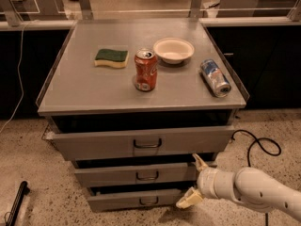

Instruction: Open middle drawer

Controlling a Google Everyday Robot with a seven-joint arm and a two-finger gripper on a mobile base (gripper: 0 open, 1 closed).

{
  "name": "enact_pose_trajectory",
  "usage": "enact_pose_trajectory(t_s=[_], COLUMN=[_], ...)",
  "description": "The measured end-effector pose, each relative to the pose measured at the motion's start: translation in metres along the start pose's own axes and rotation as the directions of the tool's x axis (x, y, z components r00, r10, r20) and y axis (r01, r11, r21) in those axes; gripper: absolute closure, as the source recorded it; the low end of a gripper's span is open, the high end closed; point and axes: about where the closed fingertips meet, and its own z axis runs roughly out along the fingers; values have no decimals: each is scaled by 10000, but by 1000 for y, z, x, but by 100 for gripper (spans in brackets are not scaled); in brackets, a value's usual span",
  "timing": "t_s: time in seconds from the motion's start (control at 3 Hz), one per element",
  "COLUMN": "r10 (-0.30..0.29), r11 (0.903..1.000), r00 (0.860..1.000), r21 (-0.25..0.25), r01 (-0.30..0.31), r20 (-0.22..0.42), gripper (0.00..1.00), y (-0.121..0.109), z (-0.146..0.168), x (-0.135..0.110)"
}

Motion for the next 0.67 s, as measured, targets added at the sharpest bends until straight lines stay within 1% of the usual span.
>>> enact_pose_trajectory(t_s=[0.33,0.67], r10=[-88,-242], r11=[9999,9997], r00=[9999,9979], r21=[79,25], r01=[89,244], r20=[-64,-602], gripper=[0,0], y=[2,5], z=[-1,15], x=[-2,7])
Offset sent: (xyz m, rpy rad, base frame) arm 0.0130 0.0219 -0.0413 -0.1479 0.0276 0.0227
